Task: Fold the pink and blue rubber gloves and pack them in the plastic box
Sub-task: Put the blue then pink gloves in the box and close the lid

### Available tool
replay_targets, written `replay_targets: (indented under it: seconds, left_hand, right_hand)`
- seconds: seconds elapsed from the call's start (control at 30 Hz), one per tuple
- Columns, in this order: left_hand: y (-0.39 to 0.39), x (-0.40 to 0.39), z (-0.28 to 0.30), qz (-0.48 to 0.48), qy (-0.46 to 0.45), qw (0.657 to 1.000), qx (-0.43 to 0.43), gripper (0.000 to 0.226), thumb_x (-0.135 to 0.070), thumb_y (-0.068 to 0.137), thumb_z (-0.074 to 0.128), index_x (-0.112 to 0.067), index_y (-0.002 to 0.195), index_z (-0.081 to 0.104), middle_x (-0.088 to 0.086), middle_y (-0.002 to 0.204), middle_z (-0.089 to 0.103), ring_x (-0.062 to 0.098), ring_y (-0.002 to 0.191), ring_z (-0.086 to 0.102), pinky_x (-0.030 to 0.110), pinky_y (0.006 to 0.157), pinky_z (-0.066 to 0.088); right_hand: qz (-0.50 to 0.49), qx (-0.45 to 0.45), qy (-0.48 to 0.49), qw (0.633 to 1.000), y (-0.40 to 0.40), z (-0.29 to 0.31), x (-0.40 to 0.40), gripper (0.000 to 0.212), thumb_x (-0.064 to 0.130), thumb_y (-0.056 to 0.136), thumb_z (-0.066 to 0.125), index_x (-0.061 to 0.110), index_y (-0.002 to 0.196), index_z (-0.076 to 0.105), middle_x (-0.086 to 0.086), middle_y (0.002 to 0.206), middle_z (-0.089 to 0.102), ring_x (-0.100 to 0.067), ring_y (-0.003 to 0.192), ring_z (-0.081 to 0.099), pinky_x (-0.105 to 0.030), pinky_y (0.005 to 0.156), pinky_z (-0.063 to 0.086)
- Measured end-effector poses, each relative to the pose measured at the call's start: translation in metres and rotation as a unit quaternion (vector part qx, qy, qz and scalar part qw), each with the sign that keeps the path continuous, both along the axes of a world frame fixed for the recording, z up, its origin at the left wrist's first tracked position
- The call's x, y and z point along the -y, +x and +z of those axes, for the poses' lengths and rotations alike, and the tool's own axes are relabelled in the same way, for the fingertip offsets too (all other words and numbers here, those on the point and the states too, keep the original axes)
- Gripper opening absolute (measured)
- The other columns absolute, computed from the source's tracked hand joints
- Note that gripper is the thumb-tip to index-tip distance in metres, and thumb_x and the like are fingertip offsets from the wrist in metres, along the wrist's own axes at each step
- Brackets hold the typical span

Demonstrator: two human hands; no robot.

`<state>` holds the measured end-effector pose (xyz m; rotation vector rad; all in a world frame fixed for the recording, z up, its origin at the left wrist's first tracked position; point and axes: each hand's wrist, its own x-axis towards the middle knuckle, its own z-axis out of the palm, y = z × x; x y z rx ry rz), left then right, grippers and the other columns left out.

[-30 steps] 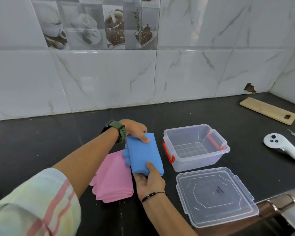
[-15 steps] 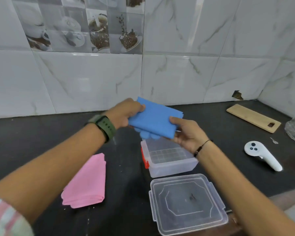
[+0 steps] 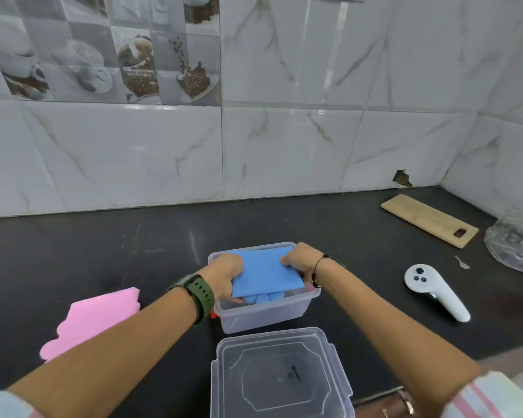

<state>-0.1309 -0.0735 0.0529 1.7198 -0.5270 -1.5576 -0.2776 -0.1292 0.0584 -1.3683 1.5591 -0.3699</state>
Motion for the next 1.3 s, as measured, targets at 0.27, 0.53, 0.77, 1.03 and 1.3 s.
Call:
replay_targets:
  seconds: [0.27, 0.53, 0.77, 1.03, 1.3]
  left_hand:
    - [-0.016, -0.003, -0.016, 0.049, 0.001, 0.998, 0.041, 0.022, 0.004, 0.093, 0.033, 0.004, 0.106, 0.051, 0.014, 0.096, 0.055, 0.028, 0.090, 0.053, 0.044, 0.089, 0.046]
    - [-0.022, -0.007, -0.026, -0.019, 0.000, 0.989, 0.149, 0.038, 0.002, 0.094, 0.034, 0.007, 0.131, 0.043, 0.018, 0.110, 0.051, 0.025, 0.096, 0.046, 0.040, 0.103, 0.041]
    - [-0.024, -0.006, -0.023, -0.409, -0.057, 0.597, 0.688, 0.023, -0.005, 0.095, 0.037, -0.007, 0.094, 0.060, 0.011, 0.120, 0.062, 0.027, 0.112, 0.057, 0.030, 0.083, 0.044]
    - [-0.017, 0.005, -0.010, -0.486, -0.091, 0.675, 0.547, 0.035, -0.025, 0.087, 0.061, 0.000, 0.112, 0.058, 0.018, 0.118, 0.064, 0.032, 0.100, 0.059, 0.035, 0.082, 0.046]
    - [-0.015, 0.004, -0.026, -0.514, -0.083, 0.642, 0.563, 0.040, -0.015, 0.091, 0.054, -0.001, 0.128, 0.048, 0.019, 0.133, 0.054, 0.034, 0.123, 0.051, 0.038, 0.100, 0.041]
  right_hand:
    - [0.161, -0.290, -0.085, 0.940, 0.018, -0.027, -0.005, 0.029, 0.015, 0.095, 0.037, 0.007, 0.118, 0.053, -0.017, 0.125, 0.056, -0.030, 0.110, 0.057, -0.032, 0.079, 0.045]
    - [0.232, -0.419, -0.187, 0.858, 0.030, -0.040, -0.008, 0.025, 0.008, 0.093, 0.046, 0.004, 0.111, 0.062, -0.012, 0.116, 0.065, -0.029, 0.106, 0.062, -0.033, 0.079, 0.048]
    - [0.299, -0.549, -0.299, 0.721, 0.030, -0.038, -0.017, 0.026, 0.008, 0.090, 0.050, 0.008, 0.115, 0.057, -0.008, 0.119, 0.060, -0.027, 0.106, 0.060, -0.033, 0.085, 0.047]
    - [0.412, -0.417, -0.069, 0.807, 0.034, -0.015, -0.015, 0.020, 0.024, 0.086, 0.059, 0.009, 0.073, 0.056, -0.004, 0.068, 0.056, -0.017, 0.053, 0.053, -0.023, 0.048, 0.041]
    - [0.447, -0.462, -0.075, 0.762, 0.046, -0.042, -0.010, 0.043, 0.029, 0.088, 0.056, 0.013, 0.128, 0.050, -0.011, 0.130, 0.056, -0.028, 0.121, 0.052, -0.038, 0.103, 0.042]
